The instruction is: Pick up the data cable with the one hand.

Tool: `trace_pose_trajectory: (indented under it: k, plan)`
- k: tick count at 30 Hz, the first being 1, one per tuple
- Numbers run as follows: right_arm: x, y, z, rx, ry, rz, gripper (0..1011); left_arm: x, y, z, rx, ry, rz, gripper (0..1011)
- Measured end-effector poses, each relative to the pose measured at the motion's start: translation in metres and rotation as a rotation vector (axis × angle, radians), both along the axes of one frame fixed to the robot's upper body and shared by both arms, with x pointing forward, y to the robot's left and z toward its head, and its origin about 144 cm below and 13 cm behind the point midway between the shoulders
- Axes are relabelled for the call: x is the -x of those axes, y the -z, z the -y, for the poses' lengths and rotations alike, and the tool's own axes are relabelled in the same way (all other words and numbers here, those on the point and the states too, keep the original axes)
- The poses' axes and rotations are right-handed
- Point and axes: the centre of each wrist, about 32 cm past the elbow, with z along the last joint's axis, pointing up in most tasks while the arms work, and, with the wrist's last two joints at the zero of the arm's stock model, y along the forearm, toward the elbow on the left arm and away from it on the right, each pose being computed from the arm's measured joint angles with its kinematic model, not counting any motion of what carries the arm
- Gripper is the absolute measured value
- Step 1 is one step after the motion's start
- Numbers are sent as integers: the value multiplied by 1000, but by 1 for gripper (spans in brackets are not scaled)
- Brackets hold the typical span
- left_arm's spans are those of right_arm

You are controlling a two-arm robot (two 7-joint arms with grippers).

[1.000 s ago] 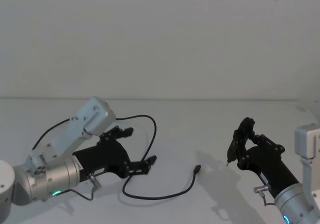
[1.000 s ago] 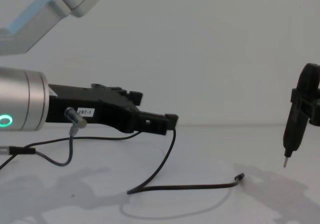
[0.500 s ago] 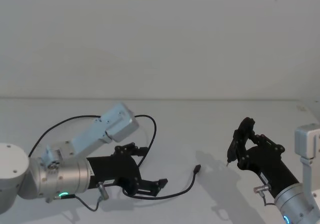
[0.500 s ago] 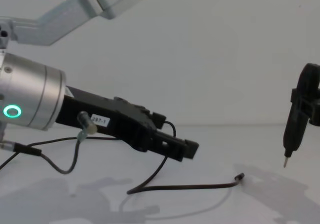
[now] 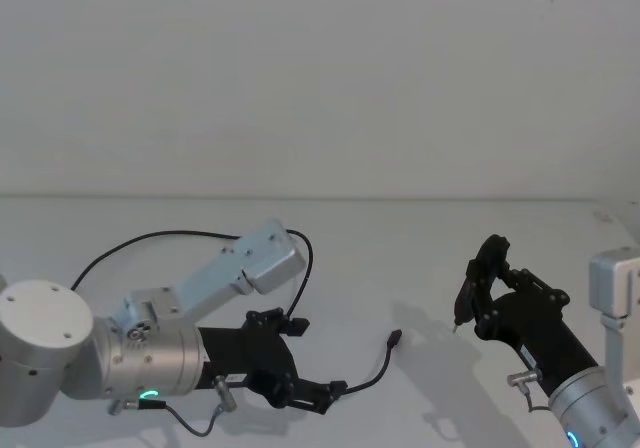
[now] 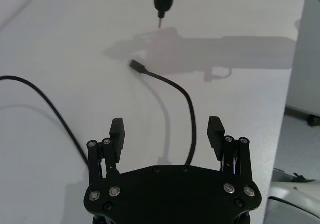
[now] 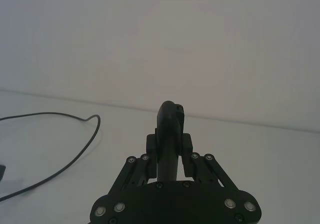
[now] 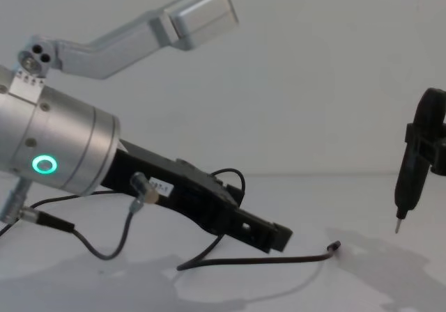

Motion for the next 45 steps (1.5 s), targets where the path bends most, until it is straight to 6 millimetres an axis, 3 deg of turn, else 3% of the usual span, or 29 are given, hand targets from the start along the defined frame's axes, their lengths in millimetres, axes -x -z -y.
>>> trace_pose_trajectory:
  k: [20,29,32,35,45]
  plan:
    - [0,0,0,0,0,0,279,-4,10,16,-19,28,-99,981]
    - [0,0,0,0,0,0,279,-5,12,19,-23,31,-114,775]
    - [0,0,0,0,0,0,279,-5,12,20,-24,31,-118,640]
    - [0,0,0,0,0,0,279,-5,12,20,-25,32,-120,579]
    - [0,0,0,0,0,0,279,-5,13,21,-26,33,-124,235]
